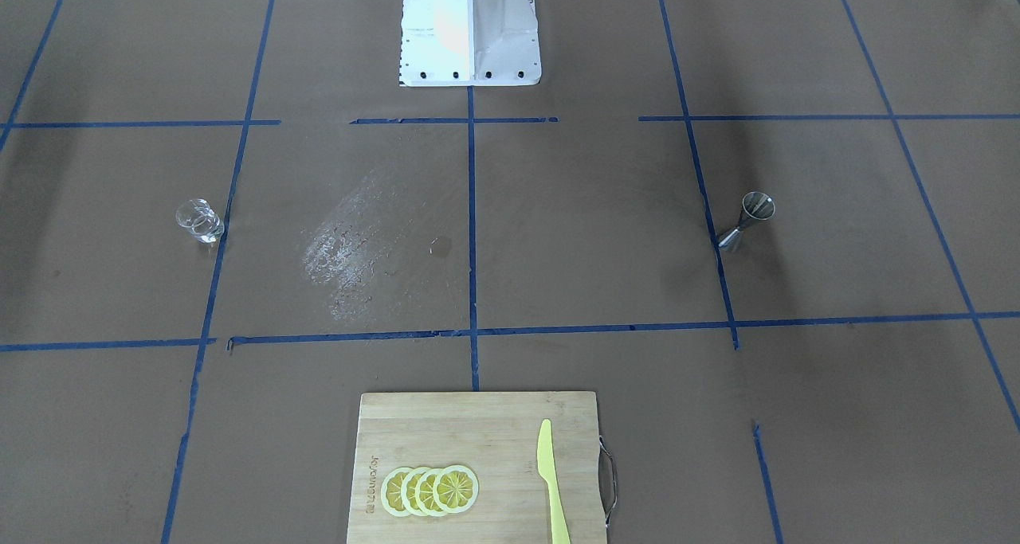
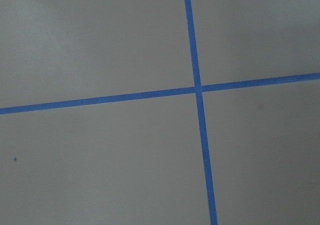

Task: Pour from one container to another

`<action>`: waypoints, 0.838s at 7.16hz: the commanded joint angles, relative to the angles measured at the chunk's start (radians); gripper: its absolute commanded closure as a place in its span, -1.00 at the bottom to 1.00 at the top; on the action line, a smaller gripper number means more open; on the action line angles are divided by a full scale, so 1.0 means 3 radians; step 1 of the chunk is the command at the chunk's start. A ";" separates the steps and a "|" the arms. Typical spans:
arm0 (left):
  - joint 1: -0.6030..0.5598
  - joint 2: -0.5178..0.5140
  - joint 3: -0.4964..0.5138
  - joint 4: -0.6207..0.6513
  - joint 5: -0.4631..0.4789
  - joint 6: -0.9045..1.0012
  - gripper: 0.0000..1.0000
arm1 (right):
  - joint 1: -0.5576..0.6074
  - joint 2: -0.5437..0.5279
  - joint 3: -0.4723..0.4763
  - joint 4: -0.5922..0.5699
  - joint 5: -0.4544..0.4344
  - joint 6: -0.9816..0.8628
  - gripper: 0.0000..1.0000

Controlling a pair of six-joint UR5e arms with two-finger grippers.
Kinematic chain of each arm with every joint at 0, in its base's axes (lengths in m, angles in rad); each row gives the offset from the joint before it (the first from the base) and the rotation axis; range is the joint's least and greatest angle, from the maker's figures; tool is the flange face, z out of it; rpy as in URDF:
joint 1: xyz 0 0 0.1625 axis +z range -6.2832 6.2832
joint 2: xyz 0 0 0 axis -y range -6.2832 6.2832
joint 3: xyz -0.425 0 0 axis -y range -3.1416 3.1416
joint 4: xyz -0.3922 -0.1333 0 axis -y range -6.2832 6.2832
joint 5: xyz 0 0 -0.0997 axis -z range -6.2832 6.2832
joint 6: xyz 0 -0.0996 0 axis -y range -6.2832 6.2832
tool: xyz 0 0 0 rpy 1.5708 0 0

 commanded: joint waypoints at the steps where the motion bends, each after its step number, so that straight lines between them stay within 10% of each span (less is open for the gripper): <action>1: 0.0005 0.0000 -0.0001 0.0000 -0.0001 0.0000 -1.00 | 0.0000 0.0000 -0.0004 0.0000 0.0003 0.0000 -1.00; 6: 0.0520 -0.0031 -0.0781 0.0015 -0.0001 -0.0138 -1.00 | 0.0000 0.0031 0.0027 -0.0005 0.0033 0.0005 -1.00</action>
